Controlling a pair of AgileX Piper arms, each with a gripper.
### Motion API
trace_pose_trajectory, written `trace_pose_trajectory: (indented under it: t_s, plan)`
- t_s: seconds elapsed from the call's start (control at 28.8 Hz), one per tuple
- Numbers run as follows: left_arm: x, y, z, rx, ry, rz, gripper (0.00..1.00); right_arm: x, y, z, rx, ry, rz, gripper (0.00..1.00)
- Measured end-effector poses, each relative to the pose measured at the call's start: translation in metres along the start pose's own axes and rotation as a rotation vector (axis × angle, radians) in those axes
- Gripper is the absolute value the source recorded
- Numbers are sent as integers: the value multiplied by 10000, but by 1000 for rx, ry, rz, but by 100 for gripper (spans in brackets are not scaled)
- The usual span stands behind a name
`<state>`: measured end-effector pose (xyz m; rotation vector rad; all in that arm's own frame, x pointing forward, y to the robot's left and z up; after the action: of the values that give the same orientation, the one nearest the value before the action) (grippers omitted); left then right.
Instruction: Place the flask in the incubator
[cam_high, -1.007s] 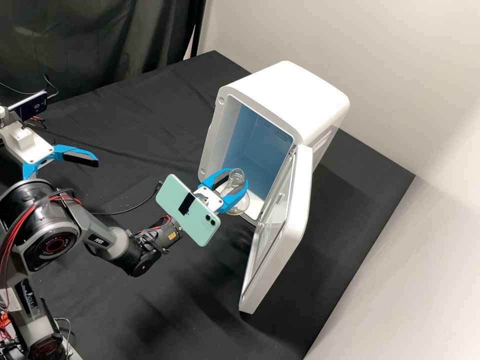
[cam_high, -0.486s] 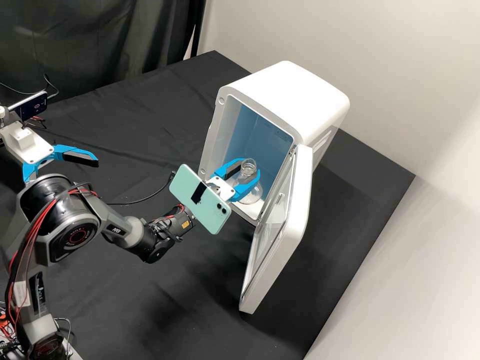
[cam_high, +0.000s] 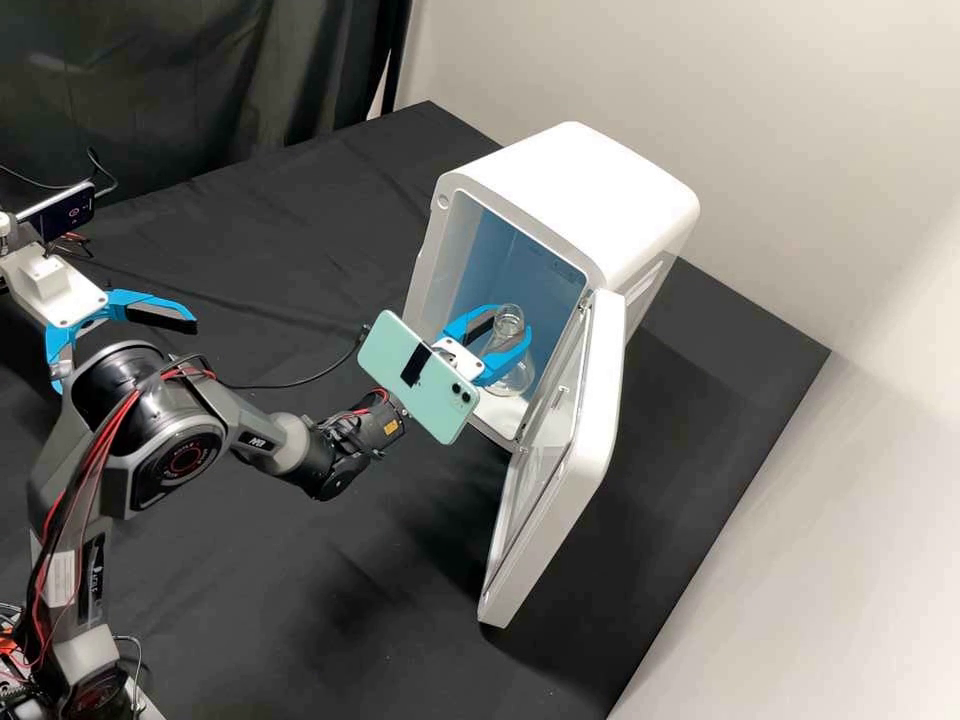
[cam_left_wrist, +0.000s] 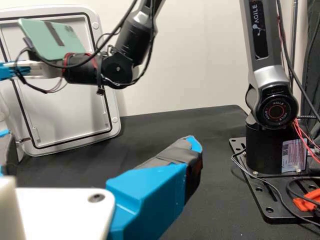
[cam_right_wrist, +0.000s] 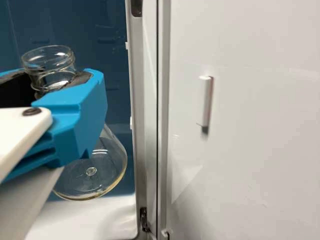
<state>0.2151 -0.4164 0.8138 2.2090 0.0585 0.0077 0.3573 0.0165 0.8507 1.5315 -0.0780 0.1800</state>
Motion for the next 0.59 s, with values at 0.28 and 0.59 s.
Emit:
trace_pose_trajectory:
  t_s: [0.28,0.59]
  plan:
    - [0,0,0,0,0,0,100,172,-108,-25,-18,-4,-20,0]
    - [1,-3,19,0,-9,-1,100,429,-130,15,-19,-33,-11,0]
